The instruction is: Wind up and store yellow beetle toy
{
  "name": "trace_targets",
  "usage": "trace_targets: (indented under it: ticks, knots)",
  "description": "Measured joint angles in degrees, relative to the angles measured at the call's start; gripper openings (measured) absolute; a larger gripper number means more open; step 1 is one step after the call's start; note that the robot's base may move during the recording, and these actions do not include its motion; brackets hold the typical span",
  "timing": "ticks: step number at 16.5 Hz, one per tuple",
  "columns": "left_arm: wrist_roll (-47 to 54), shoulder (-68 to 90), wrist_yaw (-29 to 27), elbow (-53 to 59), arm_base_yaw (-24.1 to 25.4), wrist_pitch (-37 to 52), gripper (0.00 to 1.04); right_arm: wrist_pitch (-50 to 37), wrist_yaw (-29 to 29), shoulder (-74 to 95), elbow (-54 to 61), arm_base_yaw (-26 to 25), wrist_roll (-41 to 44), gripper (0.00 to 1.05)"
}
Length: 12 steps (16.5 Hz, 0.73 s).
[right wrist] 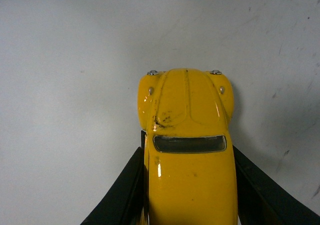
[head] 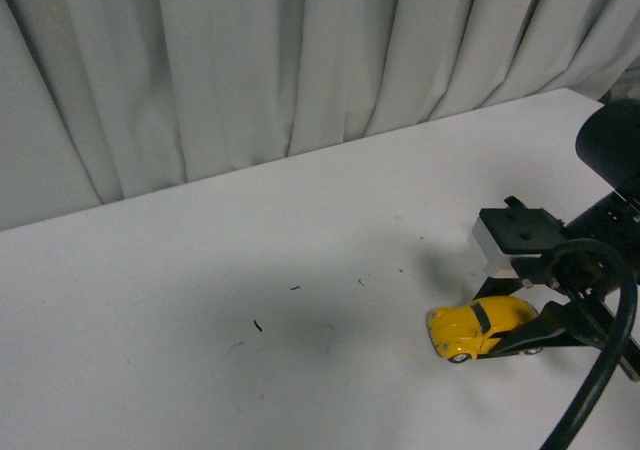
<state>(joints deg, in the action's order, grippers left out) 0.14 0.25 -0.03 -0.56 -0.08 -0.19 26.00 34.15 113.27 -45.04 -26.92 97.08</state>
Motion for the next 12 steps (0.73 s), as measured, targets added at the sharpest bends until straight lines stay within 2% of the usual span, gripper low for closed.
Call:
trace_targets:
  ticks: [5,11,12]
  knots:
    - [0.0,0.0,0.0,0.0,0.0,0.0,0.98,-1.2,-0.8,-3.1,5.2,-4.6,0.0,0.42]
    - [0.0,0.0,0.0,0.0,0.0,0.0,0.98,-2.6,-0.9,-3.7,6.4,-5.3,-0.4,0.42]
    - [0.0,0.0,0.0,0.0,0.0,0.0,0.98,-2.8,-1.3,-3.8,6.4,-4.5,-1.2,0.53]
